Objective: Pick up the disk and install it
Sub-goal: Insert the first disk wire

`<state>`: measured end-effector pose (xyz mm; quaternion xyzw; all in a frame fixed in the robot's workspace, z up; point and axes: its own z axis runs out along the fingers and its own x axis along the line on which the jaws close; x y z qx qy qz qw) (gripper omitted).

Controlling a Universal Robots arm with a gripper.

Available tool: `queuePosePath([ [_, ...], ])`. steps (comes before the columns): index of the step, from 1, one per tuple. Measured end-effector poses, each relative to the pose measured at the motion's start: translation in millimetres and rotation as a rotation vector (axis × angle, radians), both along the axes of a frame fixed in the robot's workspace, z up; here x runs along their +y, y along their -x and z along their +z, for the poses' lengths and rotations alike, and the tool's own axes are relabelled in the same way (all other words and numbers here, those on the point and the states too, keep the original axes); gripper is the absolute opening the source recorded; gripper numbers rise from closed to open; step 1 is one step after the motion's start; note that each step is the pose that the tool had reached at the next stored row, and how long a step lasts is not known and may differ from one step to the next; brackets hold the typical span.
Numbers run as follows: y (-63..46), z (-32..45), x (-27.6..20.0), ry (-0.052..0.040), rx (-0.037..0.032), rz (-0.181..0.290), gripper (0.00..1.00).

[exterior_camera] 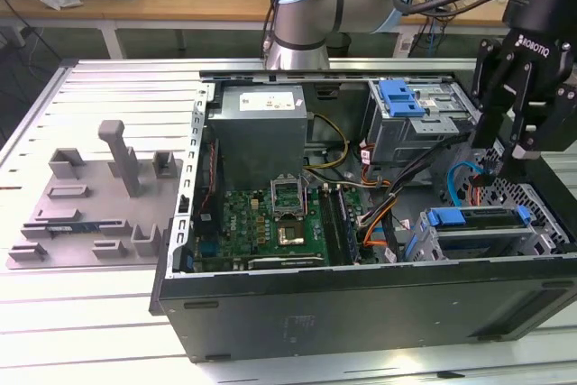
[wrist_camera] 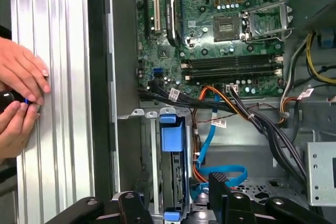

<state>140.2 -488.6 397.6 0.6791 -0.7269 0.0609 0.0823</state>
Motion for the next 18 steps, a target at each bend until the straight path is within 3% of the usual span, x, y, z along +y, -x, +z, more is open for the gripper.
queuePosePath([
  [4, -4.4, -0.9, 2.4, 0.0003, 0.0, -0.041, 0.56],
  [11, -12.7, -3.0, 16.4, 0.0139, -0.0003, -0.056, 0.56],
  [14, -20.7, -6.5, 38.1, 0.0497, -0.0011, -0.056, 0.56],
  [15, -23.0, -7.1, 42.2, 0.0599, -0.0012, -0.056, 0.56],
  [18, -28.3, -8.1, 47.1, 0.0752, -0.0016, -0.057, 0.56],
])
